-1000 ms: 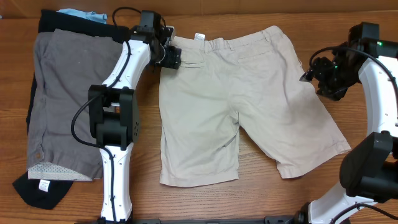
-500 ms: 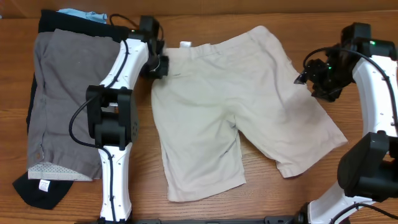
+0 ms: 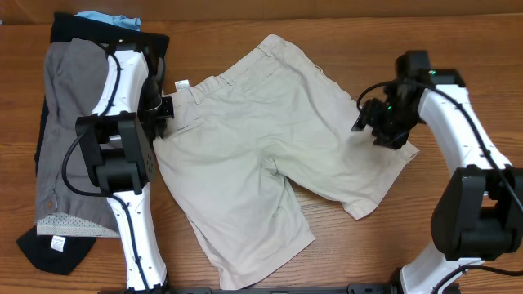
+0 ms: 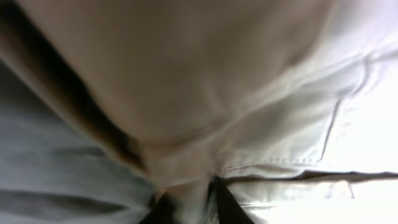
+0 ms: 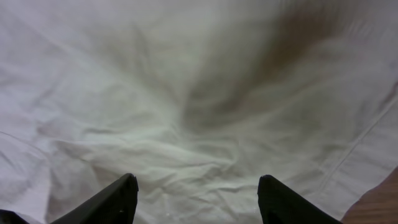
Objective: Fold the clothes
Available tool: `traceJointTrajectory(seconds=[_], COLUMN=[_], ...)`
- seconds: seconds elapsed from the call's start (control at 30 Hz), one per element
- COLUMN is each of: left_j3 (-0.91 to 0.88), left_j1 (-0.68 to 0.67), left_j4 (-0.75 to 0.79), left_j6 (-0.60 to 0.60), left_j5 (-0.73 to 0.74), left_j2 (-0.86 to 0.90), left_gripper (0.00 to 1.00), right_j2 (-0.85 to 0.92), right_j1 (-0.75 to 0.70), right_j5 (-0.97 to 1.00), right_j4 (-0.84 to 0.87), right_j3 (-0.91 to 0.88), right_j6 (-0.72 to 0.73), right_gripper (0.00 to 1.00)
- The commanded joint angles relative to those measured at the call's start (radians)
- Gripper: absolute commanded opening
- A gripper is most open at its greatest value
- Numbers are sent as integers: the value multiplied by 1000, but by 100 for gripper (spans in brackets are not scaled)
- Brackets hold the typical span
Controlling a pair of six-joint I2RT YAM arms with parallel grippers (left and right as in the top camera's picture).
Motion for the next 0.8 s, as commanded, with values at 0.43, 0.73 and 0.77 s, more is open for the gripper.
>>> traceJointTrajectory(seconds=[0.43, 0.73, 0.77], left_j3=[541, 758, 762], left_j1=[-18, -46, -53], left_j4=[-157, -95, -92], left_j6=[61, 63, 63], left_j5=[143, 225, 225], left_j2=[-117, -214, -219], left_gripper=[84, 92, 92], right_j2=[-10, 5, 13], right_j1=[117, 114, 113], right_j5=[73, 249, 257], right_j4=[116, 225, 235], right_j3=[-274, -332, -333], right_j6=[120, 194, 195], right_gripper=[67, 66, 66])
